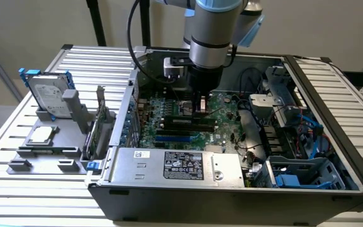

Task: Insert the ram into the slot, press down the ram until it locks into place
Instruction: 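Insert the ram into the slot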

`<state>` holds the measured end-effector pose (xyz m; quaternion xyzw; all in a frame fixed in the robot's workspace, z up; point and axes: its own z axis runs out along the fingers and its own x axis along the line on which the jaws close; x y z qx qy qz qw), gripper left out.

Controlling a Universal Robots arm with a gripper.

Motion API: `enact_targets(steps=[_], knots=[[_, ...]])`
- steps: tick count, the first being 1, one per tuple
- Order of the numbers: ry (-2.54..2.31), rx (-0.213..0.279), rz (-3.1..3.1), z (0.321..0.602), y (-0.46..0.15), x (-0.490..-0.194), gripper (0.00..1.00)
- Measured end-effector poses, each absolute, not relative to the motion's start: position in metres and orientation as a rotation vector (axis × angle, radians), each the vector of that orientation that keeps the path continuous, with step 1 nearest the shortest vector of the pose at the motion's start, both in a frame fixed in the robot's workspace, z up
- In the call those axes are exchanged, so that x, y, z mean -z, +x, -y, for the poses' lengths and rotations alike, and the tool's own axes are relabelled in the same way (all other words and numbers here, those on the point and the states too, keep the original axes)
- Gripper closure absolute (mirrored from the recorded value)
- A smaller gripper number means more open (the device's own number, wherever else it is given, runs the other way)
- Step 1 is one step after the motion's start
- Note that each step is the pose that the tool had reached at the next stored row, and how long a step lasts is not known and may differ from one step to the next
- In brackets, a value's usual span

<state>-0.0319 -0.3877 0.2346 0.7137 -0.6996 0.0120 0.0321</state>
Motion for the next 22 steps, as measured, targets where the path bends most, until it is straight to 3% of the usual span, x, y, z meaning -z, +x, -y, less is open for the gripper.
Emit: enact_targets(steps=[22], knots=[[2.221, -0.035, 2.152, 0.3910, -0.0347, -0.2317, 0.87]])
